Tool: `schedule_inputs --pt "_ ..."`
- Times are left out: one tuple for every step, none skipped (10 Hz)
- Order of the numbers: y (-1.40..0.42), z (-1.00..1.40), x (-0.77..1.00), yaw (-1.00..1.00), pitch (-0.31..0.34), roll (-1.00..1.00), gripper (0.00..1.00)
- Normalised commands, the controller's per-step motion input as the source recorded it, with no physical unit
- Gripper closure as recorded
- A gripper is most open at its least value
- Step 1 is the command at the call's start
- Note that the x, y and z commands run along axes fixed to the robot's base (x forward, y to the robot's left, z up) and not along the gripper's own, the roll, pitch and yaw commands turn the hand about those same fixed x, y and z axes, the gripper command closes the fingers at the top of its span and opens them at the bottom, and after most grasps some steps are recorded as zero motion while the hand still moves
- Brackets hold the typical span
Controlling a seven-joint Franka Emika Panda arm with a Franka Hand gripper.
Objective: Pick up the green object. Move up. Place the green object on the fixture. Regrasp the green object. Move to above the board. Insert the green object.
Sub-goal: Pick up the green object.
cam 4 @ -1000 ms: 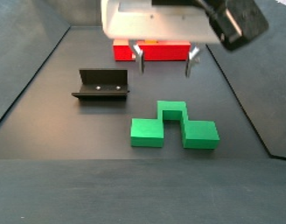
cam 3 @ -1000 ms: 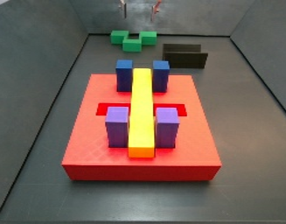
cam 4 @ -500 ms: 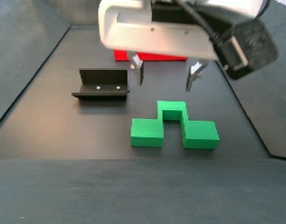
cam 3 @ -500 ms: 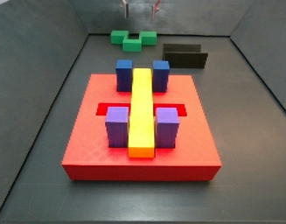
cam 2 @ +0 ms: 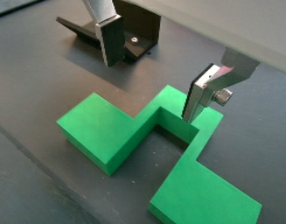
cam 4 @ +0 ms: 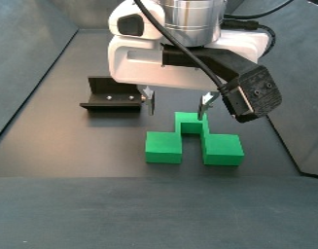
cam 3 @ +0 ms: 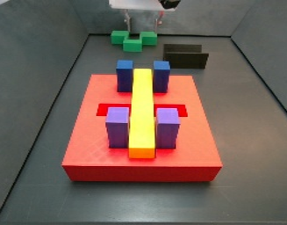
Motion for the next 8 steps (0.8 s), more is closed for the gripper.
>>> schedule_inputs --pt "0.00 0.01 -0.25 -0.18 -0.156 -0.10 0.00" --pt "0.01 0.00 0.00 0.00 0.000 -0.04 0.00" --pt "0.08 0.00 0.00 0.01 0.000 0.00 0.00" --pt "-0.31 -0.14 -0.16 0.18 0.000 0.04 0.00" --pt "-0.42 -0.13 -0.13 0.34 0.000 0.08 0.00" --pt "-0.32 -0.09 -0.04 0.29 0.000 0.06 0.00" --pt "-0.12 -0.05 -0.07 0.15 0.000 0.05 0.00" --pt "0.00 -0.12 -0.21 0.03 0.000 0.06 0.00"
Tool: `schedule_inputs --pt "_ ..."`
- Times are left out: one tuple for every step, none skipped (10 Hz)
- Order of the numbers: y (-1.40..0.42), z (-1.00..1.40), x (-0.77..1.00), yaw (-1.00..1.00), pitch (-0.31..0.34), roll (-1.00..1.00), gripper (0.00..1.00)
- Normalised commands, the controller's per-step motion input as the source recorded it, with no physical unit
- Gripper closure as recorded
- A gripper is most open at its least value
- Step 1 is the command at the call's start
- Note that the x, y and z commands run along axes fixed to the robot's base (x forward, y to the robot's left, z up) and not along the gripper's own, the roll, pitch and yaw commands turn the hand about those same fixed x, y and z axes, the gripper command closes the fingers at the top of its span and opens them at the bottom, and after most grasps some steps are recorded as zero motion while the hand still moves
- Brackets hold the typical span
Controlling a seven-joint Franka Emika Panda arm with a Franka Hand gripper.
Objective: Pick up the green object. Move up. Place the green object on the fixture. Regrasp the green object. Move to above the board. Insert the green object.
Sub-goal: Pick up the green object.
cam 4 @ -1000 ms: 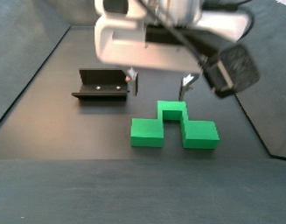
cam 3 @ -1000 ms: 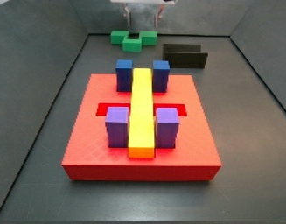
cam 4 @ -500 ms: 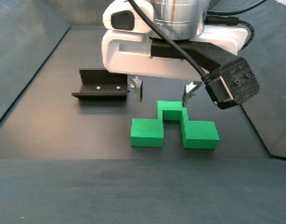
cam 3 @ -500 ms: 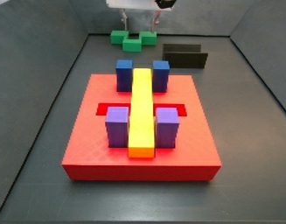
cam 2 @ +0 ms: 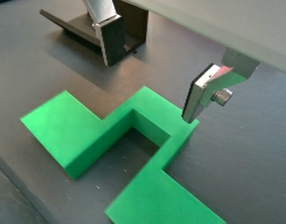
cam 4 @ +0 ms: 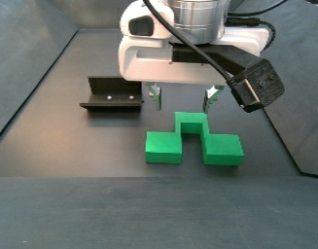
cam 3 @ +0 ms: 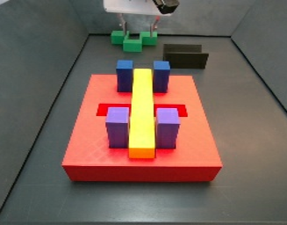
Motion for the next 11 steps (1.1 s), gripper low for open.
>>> schedule_inputs --pt "0.01 -0.20 -0.31 0.01 0.000 0.11 0.00" --pt "0.10 -0.18 -0.29 0.00 0.000 0.07 0.00" --pt "0.11 -0.11 -0.27 0.00 0.000 0.06 0.00" --pt "0.13 -0.09 -0.02 0.17 0.000 0.01 0.00" --pt "0.14 -0.10 0.08 0.27 0.000 0.02 0.00" --pt "0.10 -0.11 0.13 0.32 0.000 0.02 0.00" --pt "0.04 -0.11 0.16 0.33 0.000 0.01 0.00" --pt "0.00 -0.11 0.19 0.31 0.000 0.00 0.00" --pt "-0.04 -0.16 0.00 0.17 0.000 0.04 0.00" --pt "-0.10 -0.23 -0.05 0.04 0.000 0.10 0.00" --pt "-0.15 -0.24 -0.13 0.00 0.000 0.15 0.00"
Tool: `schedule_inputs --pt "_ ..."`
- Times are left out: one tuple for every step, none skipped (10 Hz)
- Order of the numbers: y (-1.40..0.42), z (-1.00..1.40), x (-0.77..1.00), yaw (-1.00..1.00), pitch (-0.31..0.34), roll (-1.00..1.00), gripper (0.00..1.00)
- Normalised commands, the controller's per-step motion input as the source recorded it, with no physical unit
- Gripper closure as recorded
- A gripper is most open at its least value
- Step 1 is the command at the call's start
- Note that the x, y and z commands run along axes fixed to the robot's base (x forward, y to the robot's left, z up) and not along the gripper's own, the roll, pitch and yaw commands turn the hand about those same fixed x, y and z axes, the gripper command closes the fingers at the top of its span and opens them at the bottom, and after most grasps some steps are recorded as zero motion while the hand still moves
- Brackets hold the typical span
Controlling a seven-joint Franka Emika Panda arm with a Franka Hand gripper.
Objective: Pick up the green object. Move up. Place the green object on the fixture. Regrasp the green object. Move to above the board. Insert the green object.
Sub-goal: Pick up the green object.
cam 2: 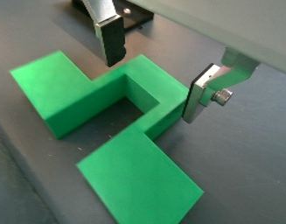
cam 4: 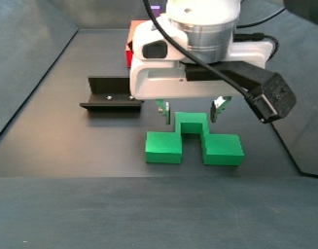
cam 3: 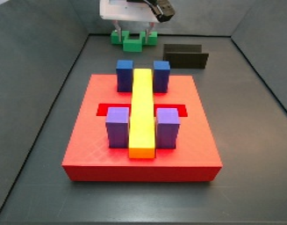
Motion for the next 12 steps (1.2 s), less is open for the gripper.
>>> schedule_inputs --pt "-0.15 -0.19 -0.11 -0.18 0.000 0.16 0.00" --pt "-0.10 -0.14 -0.08 -0.19 0.014 0.14 0.00" --pt "-0.05 -0.13 -0.09 -0.15 0.016 0.14 0.00" --pt "-0.03 -0.13 -0.13 -0.12 0.009 0.14 0.00" --pt "0.00 -0.14 -0.11 -0.05 0.000 0.10 0.00" --pt "0.06 -0.12 -0.09 -0.05 0.000 0.09 0.00" --pt "0.02 -0.06 -0.08 -0.09 0.010 0.08 0.00" --pt "0.05 0.00 -0.02 -0.12 0.021 0.06 0.00" --pt "0.02 0.00 0.00 -0.11 0.026 0.03 0.00" --pt "0.01 0.00 0.00 -0.14 0.019 0.00 0.00" --pt "0.00 0.00 0.05 -0.21 0.017 0.00 0.00" --pt "0.00 0.00 0.10 -0.29 0.021 0.00 0.00"
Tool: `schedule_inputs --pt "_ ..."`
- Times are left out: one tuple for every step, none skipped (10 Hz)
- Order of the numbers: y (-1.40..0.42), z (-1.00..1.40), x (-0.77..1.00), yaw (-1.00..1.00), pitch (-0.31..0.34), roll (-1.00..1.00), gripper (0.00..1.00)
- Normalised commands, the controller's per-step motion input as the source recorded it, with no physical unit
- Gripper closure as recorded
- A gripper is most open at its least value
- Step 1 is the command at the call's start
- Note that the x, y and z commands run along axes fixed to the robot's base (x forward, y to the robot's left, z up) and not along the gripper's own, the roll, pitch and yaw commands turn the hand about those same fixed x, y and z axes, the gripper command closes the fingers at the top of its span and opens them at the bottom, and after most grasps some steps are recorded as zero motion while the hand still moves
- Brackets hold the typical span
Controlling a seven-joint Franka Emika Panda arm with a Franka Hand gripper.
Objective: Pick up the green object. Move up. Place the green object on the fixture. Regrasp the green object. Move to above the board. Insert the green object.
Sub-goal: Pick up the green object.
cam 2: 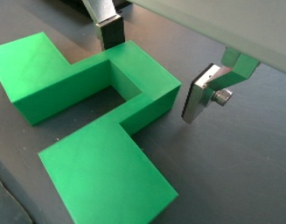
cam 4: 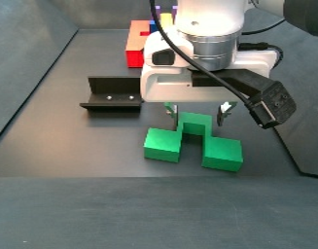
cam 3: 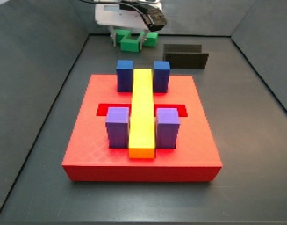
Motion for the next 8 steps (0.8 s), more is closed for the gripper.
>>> schedule_inputs --pt "0.00 0.00 0.07 -0.29 0.023 0.02 0.00" --pt "0.00 0.00 0.06 -0.29 0.024 0.03 0.00" --pt "0.00 0.00 0.06 -0.29 0.024 0.03 0.00" --pt "0.00 0.00 0.00 -0.25 0.029 0.05 0.00" --pt "0.00 0.00 0.02 -0.25 0.040 0.05 0.00" --pt "0.06 0.00 0.00 -0.21 0.039 0.04 0.00" --pt "0.12 0.00 0.00 -0.12 0.027 0.03 0.00" --pt "0.16 0.00 0.00 -0.01 0.000 0.00 0.00"
